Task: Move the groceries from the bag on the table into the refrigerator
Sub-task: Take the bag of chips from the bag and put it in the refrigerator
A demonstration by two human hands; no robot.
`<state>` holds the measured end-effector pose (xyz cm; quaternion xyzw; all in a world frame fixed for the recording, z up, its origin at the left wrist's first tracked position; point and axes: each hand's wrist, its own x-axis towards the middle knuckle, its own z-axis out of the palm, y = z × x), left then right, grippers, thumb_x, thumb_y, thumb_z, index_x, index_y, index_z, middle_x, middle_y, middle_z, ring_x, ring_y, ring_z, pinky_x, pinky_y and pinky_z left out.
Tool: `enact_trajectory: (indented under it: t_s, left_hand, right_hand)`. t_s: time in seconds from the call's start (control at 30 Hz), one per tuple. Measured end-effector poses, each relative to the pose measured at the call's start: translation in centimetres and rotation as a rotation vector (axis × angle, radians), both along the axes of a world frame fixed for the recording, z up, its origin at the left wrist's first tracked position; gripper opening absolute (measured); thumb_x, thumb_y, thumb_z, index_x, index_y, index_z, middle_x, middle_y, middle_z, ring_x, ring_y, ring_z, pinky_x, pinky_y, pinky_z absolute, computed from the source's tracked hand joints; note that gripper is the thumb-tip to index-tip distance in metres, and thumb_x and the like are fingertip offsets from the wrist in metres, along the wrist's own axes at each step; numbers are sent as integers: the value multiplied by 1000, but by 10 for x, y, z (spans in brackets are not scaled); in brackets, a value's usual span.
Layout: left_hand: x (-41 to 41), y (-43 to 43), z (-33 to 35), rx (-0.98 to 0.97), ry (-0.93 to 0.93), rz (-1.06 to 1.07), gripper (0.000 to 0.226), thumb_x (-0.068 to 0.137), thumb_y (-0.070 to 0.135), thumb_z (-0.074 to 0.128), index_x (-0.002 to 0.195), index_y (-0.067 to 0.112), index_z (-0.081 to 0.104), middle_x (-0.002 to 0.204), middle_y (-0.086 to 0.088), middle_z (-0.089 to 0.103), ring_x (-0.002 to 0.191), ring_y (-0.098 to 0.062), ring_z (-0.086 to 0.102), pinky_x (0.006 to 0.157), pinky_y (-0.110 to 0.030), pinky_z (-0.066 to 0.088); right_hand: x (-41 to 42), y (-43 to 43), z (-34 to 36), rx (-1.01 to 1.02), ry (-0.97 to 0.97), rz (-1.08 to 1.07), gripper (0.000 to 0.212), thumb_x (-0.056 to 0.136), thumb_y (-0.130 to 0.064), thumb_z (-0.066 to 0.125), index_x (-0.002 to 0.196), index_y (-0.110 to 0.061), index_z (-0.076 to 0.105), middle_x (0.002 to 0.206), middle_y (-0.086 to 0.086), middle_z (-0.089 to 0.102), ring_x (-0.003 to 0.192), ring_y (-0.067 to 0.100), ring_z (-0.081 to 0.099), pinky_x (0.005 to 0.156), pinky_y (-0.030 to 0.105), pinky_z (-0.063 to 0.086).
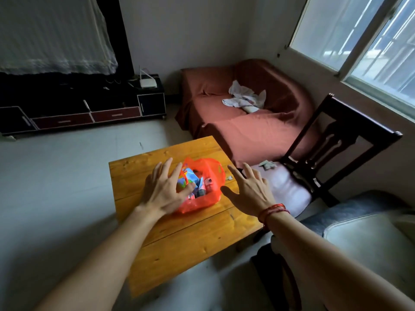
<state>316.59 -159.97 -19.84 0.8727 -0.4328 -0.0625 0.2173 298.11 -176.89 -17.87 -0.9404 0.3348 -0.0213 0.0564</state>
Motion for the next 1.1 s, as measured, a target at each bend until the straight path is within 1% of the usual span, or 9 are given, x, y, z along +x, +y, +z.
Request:
enact_trajectory:
  t_s: [0.07,0.23,0.37,0.5,0.63,0.77,0.87,0.97,1.1]
  left_hand:
    - [12,-15,-8,16,12,9,99,68,80,22,151,25,30,162,-7,14,147,-31,9,119,-49,15]
    - [44,-47,-32,38,66,100,99,69,79,25,150,23,34,161,-6,18,147,-31,13,119,-46,16]
    - [62,-71,-50,58,141,180,94,73,77,32,149,22,35,161,-5,19,146,-31,13,119,-48,17]
    - [79,-91,-70,81,204,227,88,78,72,37,150,21,33,161,-4,17,147,-29,14,119,-49,19]
    - [92,-106,-89,109,277,261,87,79,70,38,151,22,30,162,0,13,148,-26,11,119,-50,19]
    - [97,-119,-101,91,338,248,82,85,64,47,151,20,30,162,-1,13,148,-25,11,120,-47,18]
    - [96,-129,-107,41,375,235,76,91,52,56,152,17,28,162,-1,13,148,-20,15,117,-36,18]
    - [92,-142,-114,9,415,168,75,91,48,57,152,16,28,161,1,16,147,-16,19,118,-32,21]
    - [83,-158,-128,48,482,85,71,93,39,57,152,15,27,161,2,17,148,-13,17,120,-29,17]
  right_hand:
    - [15,-18,-11,24,10,10,75,86,-75,35,151,-40,20,155,10,28,132,35,37,99,50,41]
    - [55,-65,-40,128,49,41,75,87,-73,36,152,-40,18,160,13,21,137,38,35,101,54,42]
    - [86,-97,-65,192,78,79,72,90,-68,40,152,-39,19,159,14,23,138,39,34,102,52,42]
    - [112,-121,-88,275,110,95,72,91,-66,43,153,-37,20,159,15,23,140,39,32,108,51,38]
    - [131,-134,-107,307,144,108,71,91,-66,42,153,-37,20,160,13,23,138,39,34,104,48,39]
    - [144,-141,-121,340,176,111,71,92,-64,42,153,-37,19,160,13,22,139,39,33,102,48,41]
    - [153,-145,-130,355,186,113,71,92,-65,42,153,-37,19,160,13,23,138,39,34,102,49,42]
    - [162,-147,-137,363,185,105,70,92,-64,42,153,-37,21,159,14,24,137,39,35,100,48,43]
    - [172,-151,-145,391,182,85,69,92,-63,42,153,-37,21,159,14,24,138,39,33,103,49,41]
